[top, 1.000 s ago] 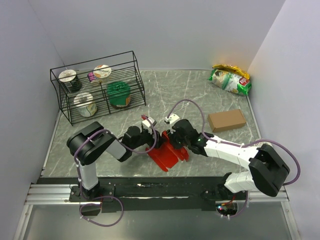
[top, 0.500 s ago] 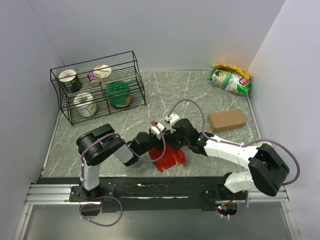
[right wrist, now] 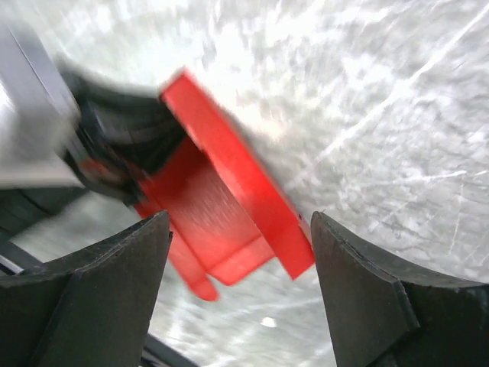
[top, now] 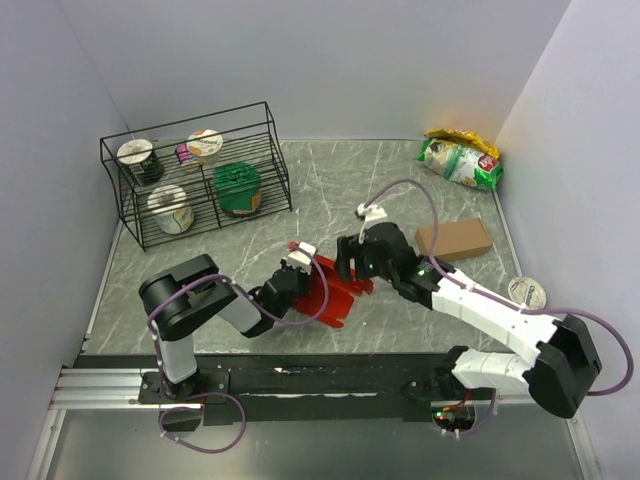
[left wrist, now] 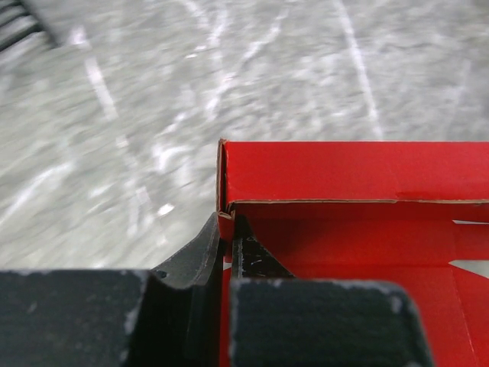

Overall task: Fold the paper box
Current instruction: Fold the paper box at the center of the board.

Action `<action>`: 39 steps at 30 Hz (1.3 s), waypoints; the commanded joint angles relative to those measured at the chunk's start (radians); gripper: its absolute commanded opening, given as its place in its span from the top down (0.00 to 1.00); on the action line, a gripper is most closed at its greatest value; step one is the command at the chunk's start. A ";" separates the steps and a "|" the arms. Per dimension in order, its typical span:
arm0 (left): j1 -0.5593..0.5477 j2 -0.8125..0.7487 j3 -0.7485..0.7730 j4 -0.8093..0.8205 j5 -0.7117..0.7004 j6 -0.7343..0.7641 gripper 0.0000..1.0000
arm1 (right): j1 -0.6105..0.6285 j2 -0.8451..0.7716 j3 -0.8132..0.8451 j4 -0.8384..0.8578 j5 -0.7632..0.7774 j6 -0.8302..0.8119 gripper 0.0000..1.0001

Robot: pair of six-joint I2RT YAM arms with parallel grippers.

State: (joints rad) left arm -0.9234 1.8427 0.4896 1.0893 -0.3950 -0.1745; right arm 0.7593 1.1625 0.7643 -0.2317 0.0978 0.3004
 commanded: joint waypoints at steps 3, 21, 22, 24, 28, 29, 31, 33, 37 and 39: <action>-0.038 -0.073 -0.031 -0.063 -0.222 -0.031 0.96 | -0.009 -0.038 0.151 -0.138 0.059 0.337 0.19; -0.068 -0.051 -0.049 -0.025 -0.309 -0.046 0.96 | -0.144 0.045 -0.008 0.028 -0.170 0.646 0.35; -0.068 -0.051 -0.052 -0.023 -0.312 -0.046 0.96 | -0.144 0.048 -0.011 0.051 -0.176 0.649 0.36; -0.069 -0.054 -0.054 -0.022 -0.312 -0.045 0.96 | -0.146 0.058 -0.010 0.060 -0.181 0.652 0.39; -0.069 -0.054 -0.054 -0.025 -0.317 -0.048 0.96 | -0.147 0.069 0.007 0.034 -0.159 0.646 0.40; -0.069 -0.054 -0.054 -0.023 -0.315 -0.048 0.96 | -0.150 0.081 0.009 0.016 -0.152 0.648 0.40; -0.071 -0.053 -0.051 -0.028 -0.318 -0.048 0.96 | -0.150 0.089 0.006 0.009 -0.152 0.651 0.42; -0.069 -0.051 -0.049 -0.031 -0.318 -0.048 0.96 | -0.150 0.095 -0.005 0.017 -0.148 0.655 0.43; -0.072 -0.053 -0.051 -0.026 -0.318 -0.045 0.96 | -0.150 0.108 -0.020 0.031 -0.138 0.660 0.42; -0.072 -0.051 -0.051 -0.025 -0.318 -0.043 0.96 | -0.150 0.114 -0.026 0.057 -0.136 0.661 0.43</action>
State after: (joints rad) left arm -0.9886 1.7962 0.4454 1.0424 -0.6819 -0.2241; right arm 0.6163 1.2579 0.7506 -0.2234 -0.0673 0.9474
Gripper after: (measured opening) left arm 0.077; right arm 0.578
